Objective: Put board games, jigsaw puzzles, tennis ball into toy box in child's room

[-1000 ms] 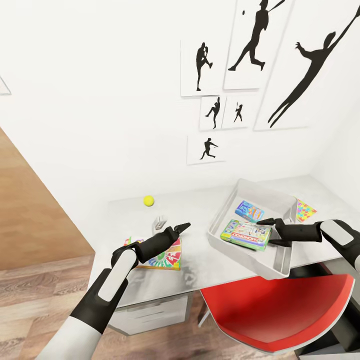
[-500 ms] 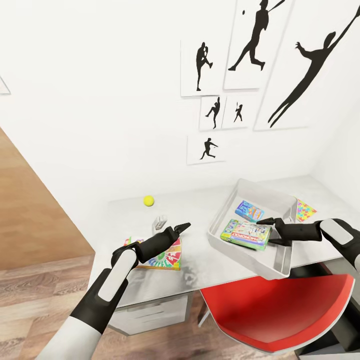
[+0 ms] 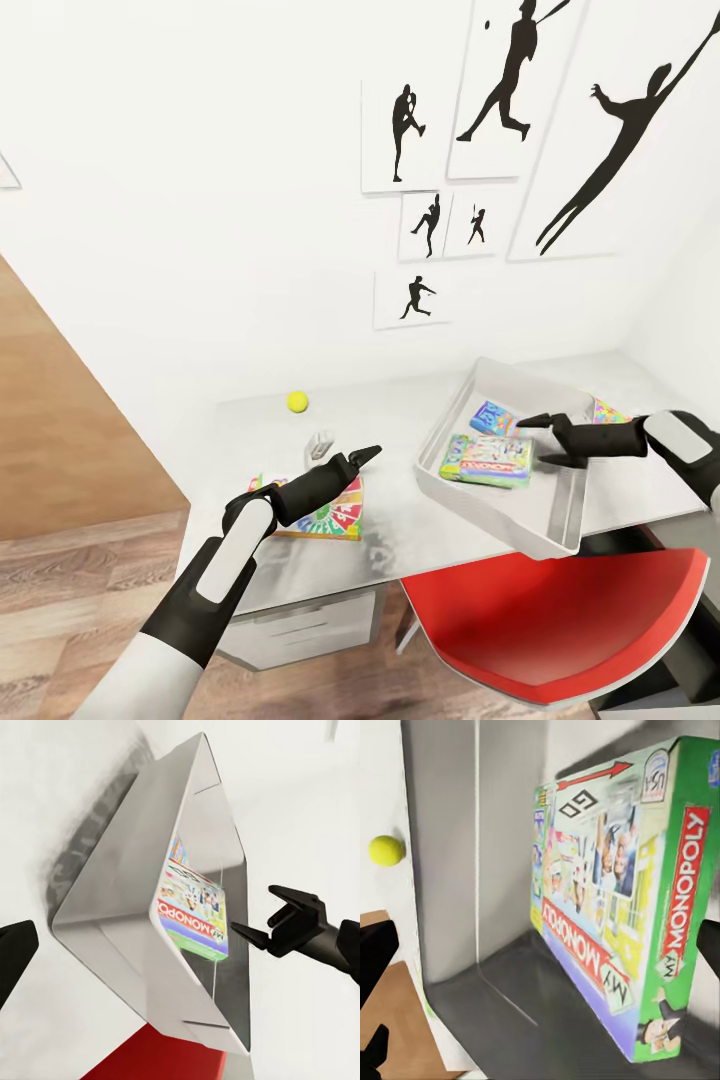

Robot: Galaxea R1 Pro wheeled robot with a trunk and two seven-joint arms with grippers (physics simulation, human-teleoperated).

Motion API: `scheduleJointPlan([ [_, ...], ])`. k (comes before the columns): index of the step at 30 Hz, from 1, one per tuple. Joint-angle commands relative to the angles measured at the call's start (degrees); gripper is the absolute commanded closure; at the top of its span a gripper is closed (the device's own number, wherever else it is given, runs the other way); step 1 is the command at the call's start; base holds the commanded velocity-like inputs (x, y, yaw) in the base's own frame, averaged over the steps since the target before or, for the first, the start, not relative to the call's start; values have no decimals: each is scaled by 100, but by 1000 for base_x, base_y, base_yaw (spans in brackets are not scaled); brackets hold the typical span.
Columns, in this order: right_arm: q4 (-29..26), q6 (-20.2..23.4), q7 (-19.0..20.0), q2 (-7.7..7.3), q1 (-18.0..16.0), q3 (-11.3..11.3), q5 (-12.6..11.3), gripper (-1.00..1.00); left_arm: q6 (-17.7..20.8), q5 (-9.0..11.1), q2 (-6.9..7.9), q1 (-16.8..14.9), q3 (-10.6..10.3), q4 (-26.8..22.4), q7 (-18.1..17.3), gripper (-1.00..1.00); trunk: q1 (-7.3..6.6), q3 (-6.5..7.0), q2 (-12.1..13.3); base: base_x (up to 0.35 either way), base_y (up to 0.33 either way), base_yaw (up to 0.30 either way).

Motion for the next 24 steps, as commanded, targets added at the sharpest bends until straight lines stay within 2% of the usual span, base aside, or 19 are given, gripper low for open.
scheduleJointPlan([
  [1, -1, 0, -52, -5, -49, 33, 31, -100, 25, 12, -2, -5, 4, 0, -7, -100, 3, -11, -11, 0, 0, 0],
  [4, -19, 0, -390, 1, -165, 33, 18, -100, 25, 12, -2, -5, 3, 0, -7, -100, 3, -11, -11, 0, 0, 0],
  [8, -59, 0, -641, 11, -259, 33, 8, -100, 28, 12, -2, -5, 3, -1, -7, -100, 3, -11, -11, 0, 0, 0],
  [16, -108, 0, -948, 19, -339, 33, 7, -100, 34, 9, -2, -5, 2, -7, -7, -100, 3, -11, -11, 0, 0, 0],
  [24, -119, 0, -1055, -13, -358, 33, 16, -100, 39, 11, -2, -5, 2, -8, -7, -100, 3, -11, -11, 0, 0, 0],
])
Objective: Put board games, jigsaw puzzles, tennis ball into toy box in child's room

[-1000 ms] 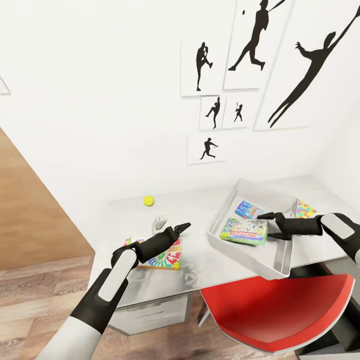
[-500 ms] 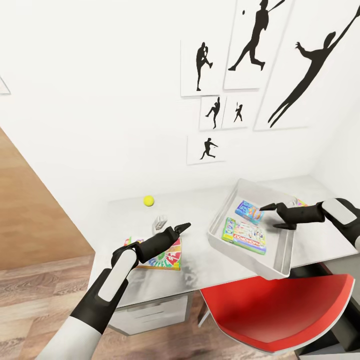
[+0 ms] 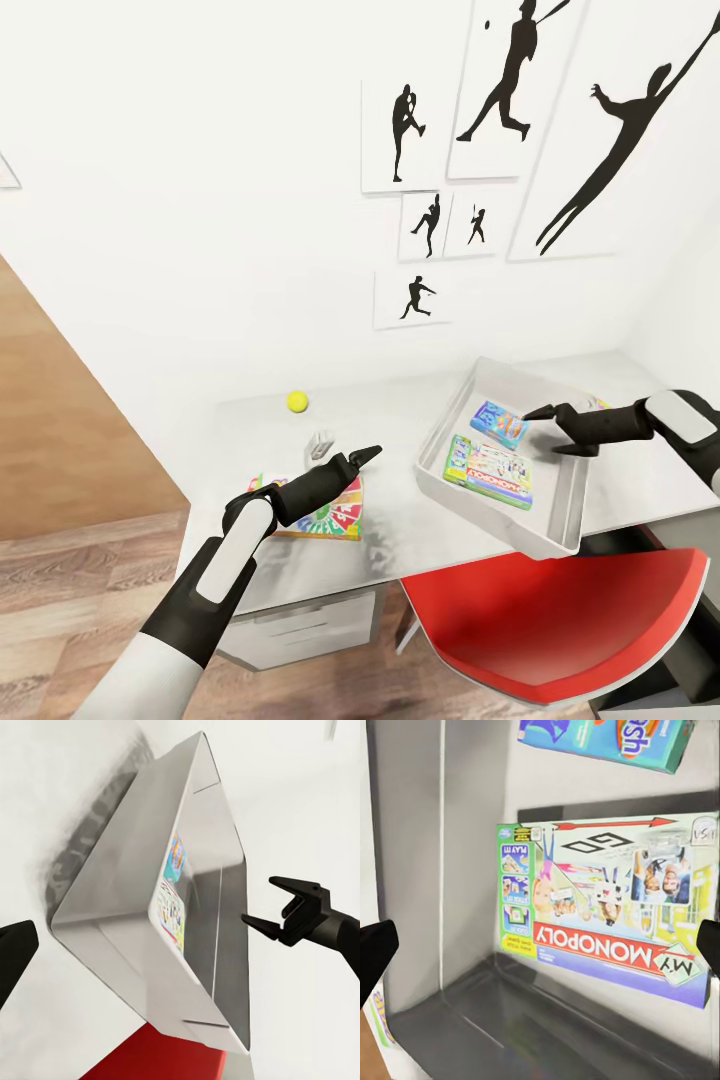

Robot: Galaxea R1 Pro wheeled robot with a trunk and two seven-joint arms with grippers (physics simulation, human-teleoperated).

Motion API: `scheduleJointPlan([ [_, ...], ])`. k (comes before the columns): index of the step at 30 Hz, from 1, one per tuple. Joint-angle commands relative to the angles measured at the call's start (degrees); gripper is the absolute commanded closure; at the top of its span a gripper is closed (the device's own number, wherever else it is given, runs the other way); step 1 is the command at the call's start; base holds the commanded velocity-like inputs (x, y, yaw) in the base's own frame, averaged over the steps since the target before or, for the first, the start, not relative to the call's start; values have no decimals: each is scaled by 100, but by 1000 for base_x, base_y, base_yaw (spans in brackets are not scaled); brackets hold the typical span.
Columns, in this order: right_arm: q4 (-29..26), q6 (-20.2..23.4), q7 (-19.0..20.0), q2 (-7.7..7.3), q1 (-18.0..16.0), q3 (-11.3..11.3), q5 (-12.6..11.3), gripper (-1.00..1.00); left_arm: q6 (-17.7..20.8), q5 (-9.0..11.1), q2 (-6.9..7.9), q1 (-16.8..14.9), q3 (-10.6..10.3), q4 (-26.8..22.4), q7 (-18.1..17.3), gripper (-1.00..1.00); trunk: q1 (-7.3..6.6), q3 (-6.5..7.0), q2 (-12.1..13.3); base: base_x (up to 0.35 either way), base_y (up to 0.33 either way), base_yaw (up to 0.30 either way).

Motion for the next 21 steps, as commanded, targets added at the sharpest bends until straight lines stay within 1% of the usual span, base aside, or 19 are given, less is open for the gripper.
scheduleJointPlan([
  [1, -3, 4, 33, -15, -10, 31, 37, -100, 24, 12, -2, -5, 5, 1, -7, -100, 3, -11, -11, 0, 0, 0],
  [7, -53, 4, -43, -48, -17, 23, 33, -100, 24, 12, 1, -5, 5, 0, -7, -100, 3, -11, -11, 0, 0, 0],
  [10, -298, 4, -64, -95, -2, 7, 32, -100, 22, 10, 4, -5, 5, 0, -20, -100, 3, -11, -11, 0, 0, 0],
  [11, -298, 4, -64, -95, -2, 7, 32, -100, 22, 10, 4, -5, 5, 0, -20, -100, 3, -11, -11, 0, 0, 0],
  [12, -430, 4, -65, -131, 12, 3, 32, -100, 21, 9, 4, -5, 5, 0, -24, -100, 3, -11, -11, 0, 0, 0],
  [15, -963, 4, -56, -330, 88, 0, 31, -100, 14, 6, 7, 0, 8, 0, -33, -100, 3, -11, -11, 0, 0, 0],
  [16, -963, 4, -56, -330, 88, 0, 31, -100, 14, 6, 7, 0, 8, 0, -33, -100, 3, -11, -11, 0, 0, 0],
  [18, -1416, 4, -35, -539, 228, -2, 28, -100, 10, 5, 9, 8, 7, 0, -33, -100, 3, -11, -11, 0, 0, 0],
  [19, -1416, 4, -35, -539, 228, -2, 28, -100, 10, 5, 9, 8, 7, 0, -33, -100, 3, -11, -11, 0, 0, 0],
  [20, -1669, 3, -12, -667, 334, -4, 27, -100, 7, 5, 8, 11, 6, 0, -34, -100, 3, -11, -11, 0, 0, 0],
  [21, -1935, -97, 22, -805, 458, -9, 26, -100, 4, 3, 8, 13, 4, 0, -34, -100, 3, -11, -11, 0, 0, 0],
])
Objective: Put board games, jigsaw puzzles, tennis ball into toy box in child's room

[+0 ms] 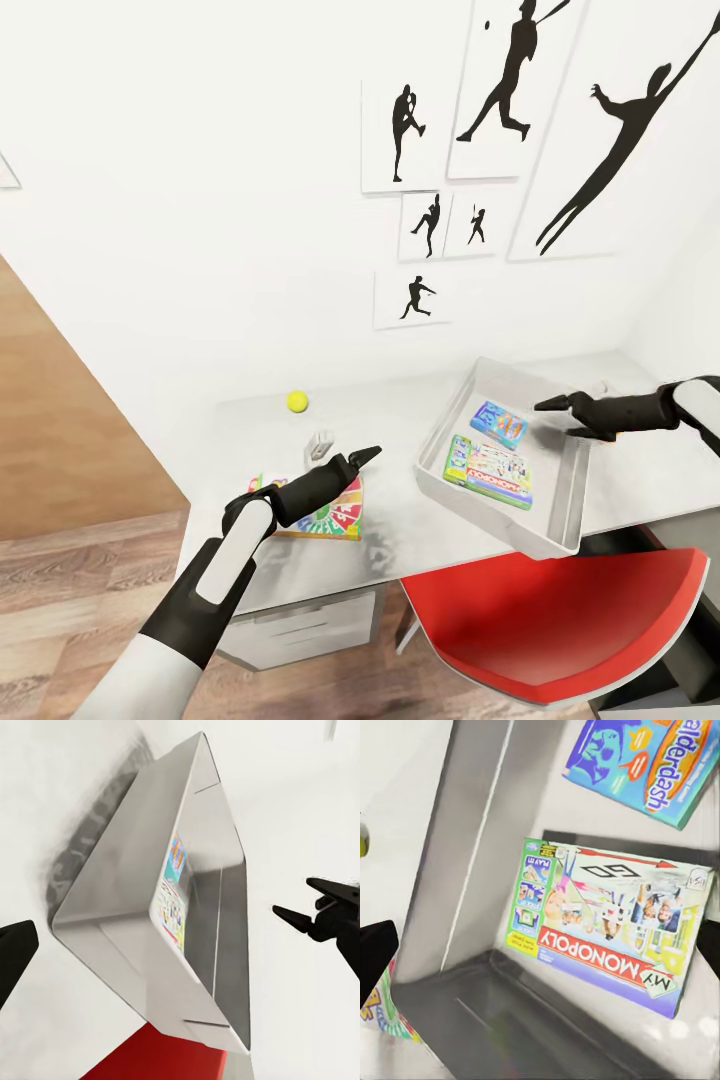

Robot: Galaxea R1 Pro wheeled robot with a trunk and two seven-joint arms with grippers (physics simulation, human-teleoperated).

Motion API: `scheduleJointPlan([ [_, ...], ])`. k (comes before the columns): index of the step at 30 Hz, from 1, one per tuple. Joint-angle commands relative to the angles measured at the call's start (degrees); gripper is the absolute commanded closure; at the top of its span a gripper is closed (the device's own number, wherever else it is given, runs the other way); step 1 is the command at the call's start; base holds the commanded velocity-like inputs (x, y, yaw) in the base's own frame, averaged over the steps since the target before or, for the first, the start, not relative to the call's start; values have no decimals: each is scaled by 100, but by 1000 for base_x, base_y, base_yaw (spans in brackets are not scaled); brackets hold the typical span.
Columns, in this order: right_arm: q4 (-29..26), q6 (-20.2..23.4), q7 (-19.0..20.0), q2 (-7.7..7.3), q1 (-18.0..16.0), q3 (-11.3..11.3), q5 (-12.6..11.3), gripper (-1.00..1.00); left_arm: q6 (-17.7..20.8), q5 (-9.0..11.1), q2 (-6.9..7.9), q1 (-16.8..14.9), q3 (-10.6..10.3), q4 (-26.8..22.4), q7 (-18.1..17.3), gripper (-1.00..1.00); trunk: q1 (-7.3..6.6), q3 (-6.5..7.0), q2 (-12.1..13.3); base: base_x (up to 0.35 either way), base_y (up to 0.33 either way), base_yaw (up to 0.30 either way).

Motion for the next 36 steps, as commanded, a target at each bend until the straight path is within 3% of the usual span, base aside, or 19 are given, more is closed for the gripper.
scheduleJointPlan([
  [1, -280, -127, 106, -157, 126, 14, 41, -100, 23, 12, -3, -3, 3, 1, -7, -100, 4, -11, -11, 0, 0, 0],
  [2, -280, -127, 106, -157, 126, 14, 41, -100, 23, 12, -3, -3, 3, 1, -7, -100, 4, -11, -11, 0, 0, 0],
  [4, -803, -436, 198, -442, 386, -63, 40, -100, 16, 9, -3, -1, -3, -1, -7, -100, 4, -11, -11, 0, 0, 0],
  [5, -803, -436, 198, -442, 386, -63, 40, -100, 16, 9, -3, -1, -3, -1, -7, -100, 4, -11, -11, 0, 0, 0],
  [8, -1406, -864, 279, -759, 700, -255, 40, -100, 11, 11, -3, 1, -12, -20, -15, -100, 4, -11, -11, 0, 0, 0],
  [12, -1803, -1155, 330, -967, 944, -508, 39, -100, 11, 7, 6, 10, -17, -137, -24, -100, 4, -11, -11, 0, 62, 0],
  [21, -2136, -1320, 345, -1098, 1082, -821, 40, -100, 22, 6, 26, 19, -17, -236, -26, -100, 4, -11, -11, 0, 210, 0],
  [28, -2327, -1352, 326, -1117, 1111, -1047, 46, -100, 33, 8, 35, 21, -14, -291, -30, -100, 4, -11, -11, 0, 297, 0],
  [36, -2598, -1370, 230, -1123, 1131, -1144, 55, -100, 49, 8, 61, 40, -13, -485, -25, -100, 4, -11, -11, 0, 324, 0],
])
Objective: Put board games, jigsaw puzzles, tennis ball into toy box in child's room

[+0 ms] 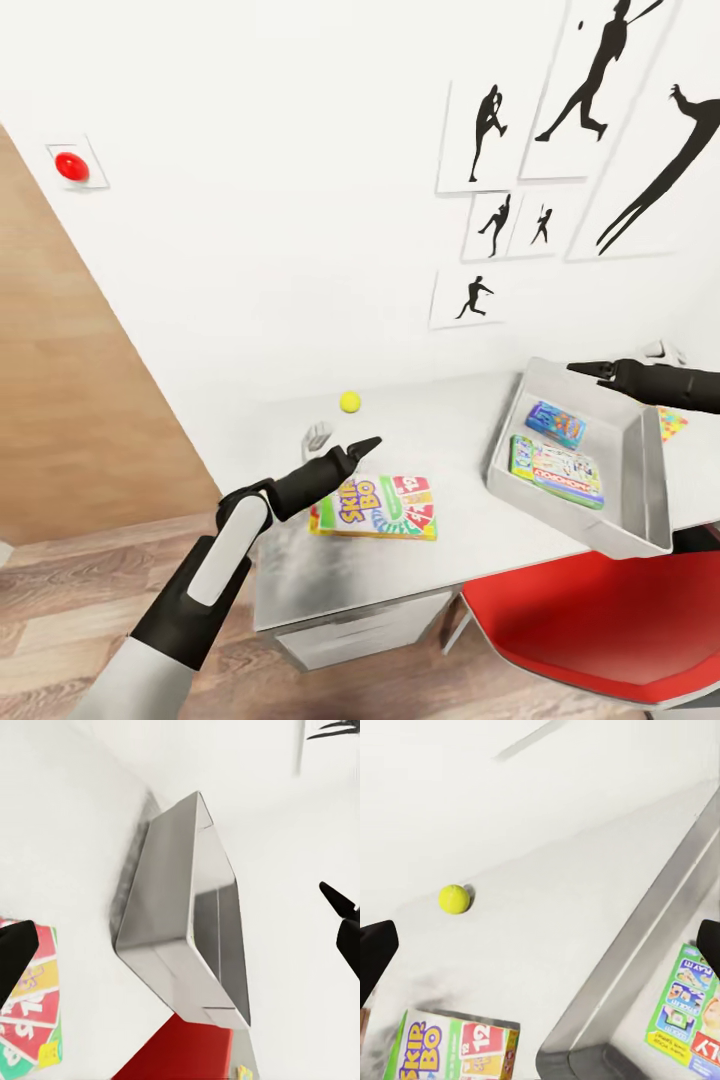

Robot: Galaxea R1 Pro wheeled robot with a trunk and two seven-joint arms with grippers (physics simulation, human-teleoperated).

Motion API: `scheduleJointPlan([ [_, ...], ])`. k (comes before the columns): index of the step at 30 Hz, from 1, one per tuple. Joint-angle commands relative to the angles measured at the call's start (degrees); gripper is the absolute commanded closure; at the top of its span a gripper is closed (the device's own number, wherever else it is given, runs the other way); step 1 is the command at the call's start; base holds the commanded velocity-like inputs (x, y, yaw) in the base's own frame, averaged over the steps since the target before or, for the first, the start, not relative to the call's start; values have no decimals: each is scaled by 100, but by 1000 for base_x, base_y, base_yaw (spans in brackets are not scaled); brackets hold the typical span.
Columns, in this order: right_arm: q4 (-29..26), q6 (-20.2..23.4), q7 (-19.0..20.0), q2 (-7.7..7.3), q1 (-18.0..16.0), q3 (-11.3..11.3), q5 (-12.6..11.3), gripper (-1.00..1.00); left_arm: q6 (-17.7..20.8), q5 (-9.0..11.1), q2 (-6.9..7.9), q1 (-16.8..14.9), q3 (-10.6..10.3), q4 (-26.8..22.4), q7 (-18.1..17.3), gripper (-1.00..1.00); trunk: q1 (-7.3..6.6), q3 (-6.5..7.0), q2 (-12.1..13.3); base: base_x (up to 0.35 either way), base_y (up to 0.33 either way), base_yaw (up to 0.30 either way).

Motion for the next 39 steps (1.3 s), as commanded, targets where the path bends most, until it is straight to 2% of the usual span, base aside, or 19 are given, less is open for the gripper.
scheduleJointPlan([
  [1, -60, 3, 3, -8, 1, 7, 29, -100, 24, 12, 2, -1, 7, -19, -7, -100, 4, -11, -11, 0, 304, 0],
  [14, -693, -40, -561, -11, 171, -50, 35, -100, 18, 10, 19, 94, 68, -119, -2, -100, 4, -11, -11, 0, 130, 0],
  [20, -1287, -51, -1282, 28, 226, -158, 41, -100, 27, 8, 43, 123, 90, -185, 0, -100, 4, -11, -11, 0, 23, 0],
  [22, -1543, -41, -1624, 73, 239, -202, 29, -100, 32, 10, 112, 162, 144, -213, 3, -100, 4, -11, -11, 0, 10, 0],
  [24, -1750, -17, -1883, 152, 247, -220, 13, -100, 36, 16, 245, 231, 272, -275, 2, -100, 4, -11, -11, 0, 7, 0],
  [25, -1826, -3, -1976, 210, 252, -222, 5, -100, 37, 20, 320, 284, 361, -328, 2, -100, 4, -11, -11, 0, 5, 0],
  [26, -1826, -3, -1976, 210, 252, -222, 5, -100, 37, 20, 320, 284, 361, -328, 2, -100, 4, -11, -11, 0, 5, 0],
  [29, -1976, 68, -2178, 469, 324, -194, 4, -100, 45, 28, 517, 496, 673, -553, 1, -100, 4, -11, -11, 0, 3, 0],
  [30, -1976, 68, -2178, 469, 324, -194, 4, -100, 45, 28, 517, 496, 673, -553, 1, -100, 4, -11, -11, 0, 2, 0],
  [33, -2050, 277, -2318, 867, 491, -86, 50, -100, 52, 32, 666, 760, 1026, -785, 1, -100, 4, -11, -11, 0, 2, 0],
  [34, -2050, 277, -2318, 867, 491, -86, 50, -100, 52, 32, 666, 760, 1026, -785, 1, -100, 4, -11, -11, 0, 1, 0],
  [36, -2079, 491, -2466, 1152, 576, -17, 114, -100, 58, 33, 759, 932, 1273, -904, 1, -100, 4, -11, -11, 0, 0, 0],
  [37, -2079, 491, -2466, 1152, 576, -17, 114, -100, 58, 33, 759, 932, 1273, -904, 1, -100, 4, -11, -11, 0, 0, 0],
  [39, -2097, 705, -2695, 1415, 641, 33, 217, -100, 71, 38, 849, 1098, 1493, -1025, 1, -100, 4, -11, -11, 0, 0, 0],
])
